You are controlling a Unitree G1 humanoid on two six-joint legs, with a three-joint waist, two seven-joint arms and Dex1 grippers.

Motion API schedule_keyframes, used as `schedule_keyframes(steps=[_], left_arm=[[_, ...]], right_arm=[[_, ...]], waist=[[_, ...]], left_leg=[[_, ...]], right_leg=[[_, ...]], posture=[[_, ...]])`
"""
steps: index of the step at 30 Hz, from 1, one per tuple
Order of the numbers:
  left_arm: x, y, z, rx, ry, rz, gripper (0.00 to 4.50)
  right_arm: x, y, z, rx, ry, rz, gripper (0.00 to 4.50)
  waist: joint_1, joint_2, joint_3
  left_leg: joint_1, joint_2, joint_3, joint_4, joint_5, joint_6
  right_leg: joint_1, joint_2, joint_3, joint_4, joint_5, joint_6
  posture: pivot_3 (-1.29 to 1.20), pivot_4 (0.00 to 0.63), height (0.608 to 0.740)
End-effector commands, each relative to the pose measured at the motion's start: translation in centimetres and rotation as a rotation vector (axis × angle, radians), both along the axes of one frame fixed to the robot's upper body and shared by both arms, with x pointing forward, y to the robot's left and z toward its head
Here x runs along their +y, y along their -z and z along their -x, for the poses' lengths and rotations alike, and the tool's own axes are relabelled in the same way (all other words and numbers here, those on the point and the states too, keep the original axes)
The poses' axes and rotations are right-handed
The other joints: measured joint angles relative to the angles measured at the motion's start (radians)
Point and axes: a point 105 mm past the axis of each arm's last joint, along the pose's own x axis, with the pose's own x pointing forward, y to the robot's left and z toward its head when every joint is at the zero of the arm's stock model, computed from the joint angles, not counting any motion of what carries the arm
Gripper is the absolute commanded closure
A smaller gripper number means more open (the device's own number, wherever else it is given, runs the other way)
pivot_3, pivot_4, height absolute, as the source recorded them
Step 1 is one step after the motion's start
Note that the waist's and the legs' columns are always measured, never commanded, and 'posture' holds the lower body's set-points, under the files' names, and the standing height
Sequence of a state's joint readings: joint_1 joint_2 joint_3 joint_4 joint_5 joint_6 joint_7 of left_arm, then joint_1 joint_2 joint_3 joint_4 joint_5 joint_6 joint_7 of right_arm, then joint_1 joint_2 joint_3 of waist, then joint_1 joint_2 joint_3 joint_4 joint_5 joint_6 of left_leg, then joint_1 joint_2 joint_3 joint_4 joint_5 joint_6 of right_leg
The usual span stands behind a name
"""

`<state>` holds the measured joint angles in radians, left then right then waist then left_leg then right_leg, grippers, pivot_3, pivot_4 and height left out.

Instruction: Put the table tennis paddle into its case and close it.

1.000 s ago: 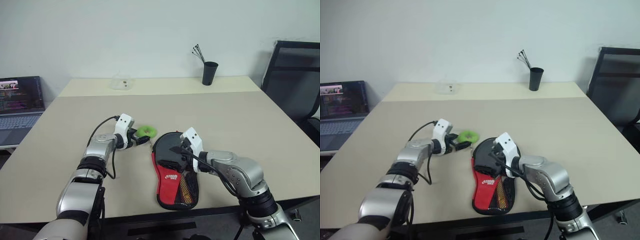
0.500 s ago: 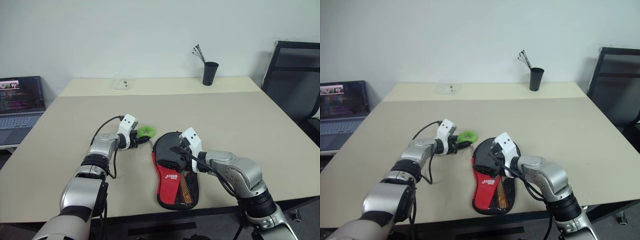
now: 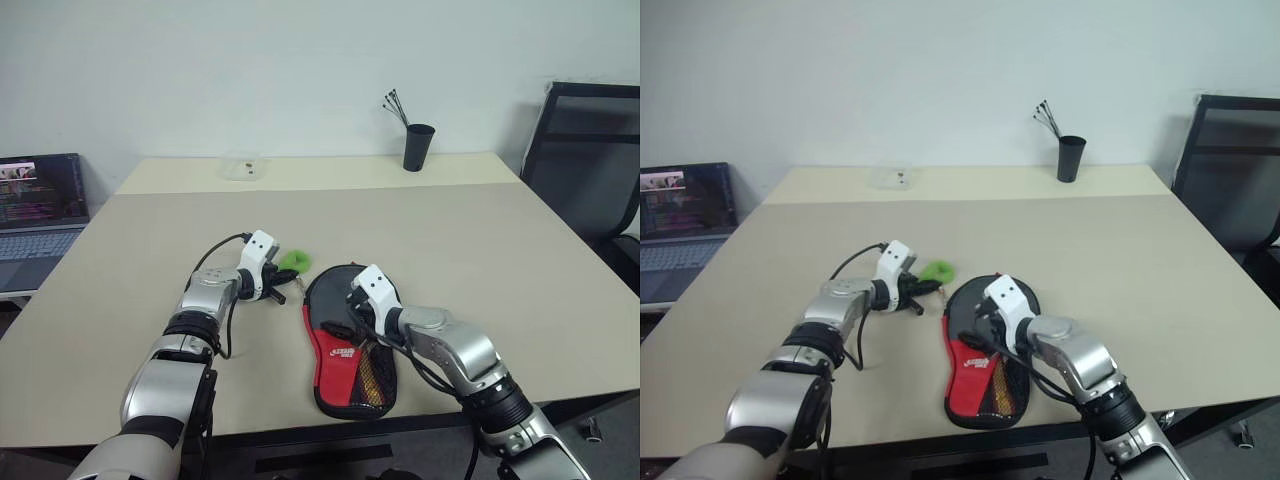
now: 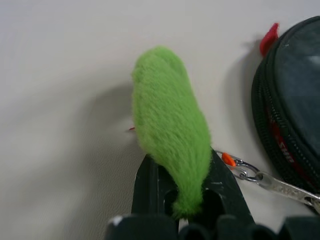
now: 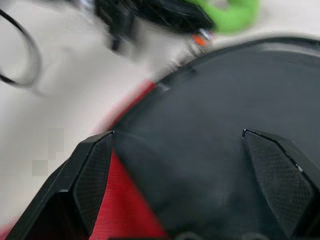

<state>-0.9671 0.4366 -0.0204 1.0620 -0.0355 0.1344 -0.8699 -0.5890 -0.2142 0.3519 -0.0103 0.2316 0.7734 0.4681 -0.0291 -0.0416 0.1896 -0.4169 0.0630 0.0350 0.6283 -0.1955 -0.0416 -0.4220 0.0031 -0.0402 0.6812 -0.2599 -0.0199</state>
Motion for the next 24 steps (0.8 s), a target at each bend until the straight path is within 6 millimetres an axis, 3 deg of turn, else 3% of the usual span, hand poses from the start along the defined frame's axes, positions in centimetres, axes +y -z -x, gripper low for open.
schedule_keyframes(steps=[1,8,14,24], left_arm=[[-0.4,-1.2,-0.3,-0.06,0.048,-0.08,4.46],[-0.7,-2.7,-2.4,-0.186,-0.023,-0.286,4.46],[-4.1,-4.8,-3.7,-0.312,-0.007,-0.401,4.46],[-12.6,-7.9,-3.7,-0.54,0.14,-0.527,4.46]], right_arm=[[-0.6,1.1,-0.3,-0.01,0.015,0.052,0.0],[-1.0,2.5,0.5,0.037,0.018,0.062,0.0],[-0.7,3.1,1.1,0.057,0.016,0.068,0.0],[-0.1,4.1,2.5,0.093,0.018,0.071,0.0]], waist=[[0.0,0.0,0.0],[0.002,-0.003,-0.002],[0.003,-0.004,-0.003],[0.002,-0.004,-0.003]], left_leg=[[0.0,0.0,0.0,0.0,0.0,0.0],[0.001,0.0,0.0,0.001,0.0,0.0],[0.0,0.0,0.0,0.001,0.0,0.0],[0.0,-0.001,0.0,0.0,0.0,0.0]], right_leg=[[0.0,0.0,0.0,0.0,0.0,0.0],[0.001,0.0,0.0,0.0,0.0,0.0],[0.001,0.0,0.0,0.0,0.0,0.001],[0.001,0.0,0.0,-0.001,0.0,0.001]], posture=[[0.0,0.15,0.74],[0.0,0.15,0.74],[0.0,0.15,0.74],[0.0,0.15,0.74]])
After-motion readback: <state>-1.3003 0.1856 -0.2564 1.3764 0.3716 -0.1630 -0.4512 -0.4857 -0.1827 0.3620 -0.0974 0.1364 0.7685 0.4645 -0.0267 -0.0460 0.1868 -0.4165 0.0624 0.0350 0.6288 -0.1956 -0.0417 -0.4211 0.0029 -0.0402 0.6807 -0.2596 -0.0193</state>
